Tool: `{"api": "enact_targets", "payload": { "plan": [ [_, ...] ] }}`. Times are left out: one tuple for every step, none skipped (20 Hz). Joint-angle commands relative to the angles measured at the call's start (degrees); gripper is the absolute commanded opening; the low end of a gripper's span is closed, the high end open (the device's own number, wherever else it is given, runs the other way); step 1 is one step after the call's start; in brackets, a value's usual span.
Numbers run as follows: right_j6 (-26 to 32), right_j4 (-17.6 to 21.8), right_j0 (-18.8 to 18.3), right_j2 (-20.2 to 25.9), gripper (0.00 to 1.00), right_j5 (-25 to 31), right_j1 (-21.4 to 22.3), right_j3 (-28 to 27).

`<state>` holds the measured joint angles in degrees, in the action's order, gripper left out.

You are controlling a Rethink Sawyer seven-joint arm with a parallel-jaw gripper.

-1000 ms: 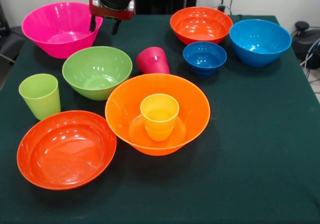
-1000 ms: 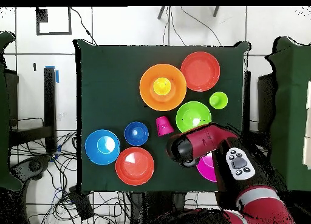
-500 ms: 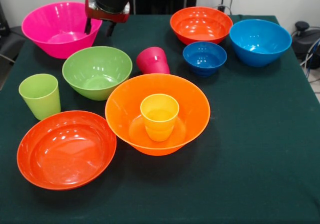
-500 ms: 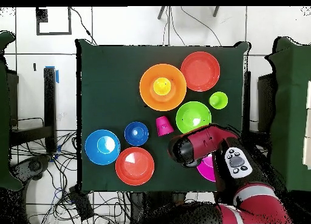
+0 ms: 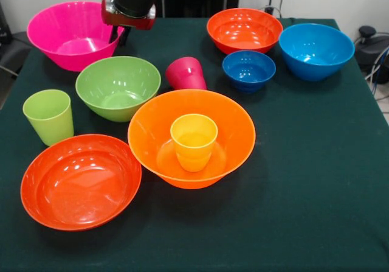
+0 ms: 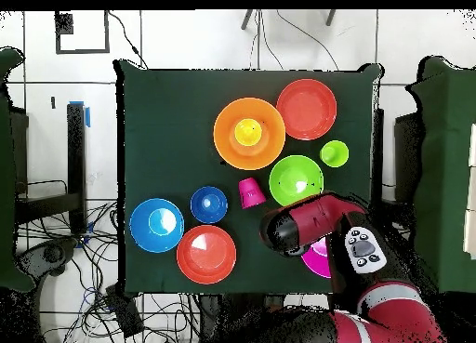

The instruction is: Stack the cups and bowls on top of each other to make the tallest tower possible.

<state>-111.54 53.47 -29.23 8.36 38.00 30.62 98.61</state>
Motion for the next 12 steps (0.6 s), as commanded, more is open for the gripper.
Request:
{"api": "enact_targets", "payload": {
  "plan": [
    [-1.44,2.76,1.54,2.09,0.00,-8.29,-0.58,-2.46],
    [-3.48,1.90,2.00,1.32,0.00,-8.56,-0.13,-1.94],
    [-3.35,1.42,2.17,1.26,0.00,-8.14,0.00,-1.82],
    [-3.22,0.94,2.34,1.21,0.00,-7.73,0.13,-1.71],
    [-3.51,0.78,2.78,0.91,0.00,-7.62,0.21,-1.71],
    [-3.97,0.60,3.18,0.56,0.00,-7.48,0.35,-1.63],
    [-4.46,0.58,3.68,0.16,0.00,-7.45,0.52,-1.58],
    [-4.81,0.31,4.10,-0.22,0.00,-7.06,0.96,-1.39],
    [-5.15,0.03,4.53,-0.59,0.00,-6.66,1.40,-1.20],
    [-5.57,-0.27,5.12,-1.06,0.00,-6.12,2.04,-0.92],
    [-5.67,-0.48,5.78,-1.45,0.00,-5.51,2.80,-0.75],
    [-5.18,-1.11,6.35,-1.58,0.00,-4.22,3.75,-0.56]
  ]
}}
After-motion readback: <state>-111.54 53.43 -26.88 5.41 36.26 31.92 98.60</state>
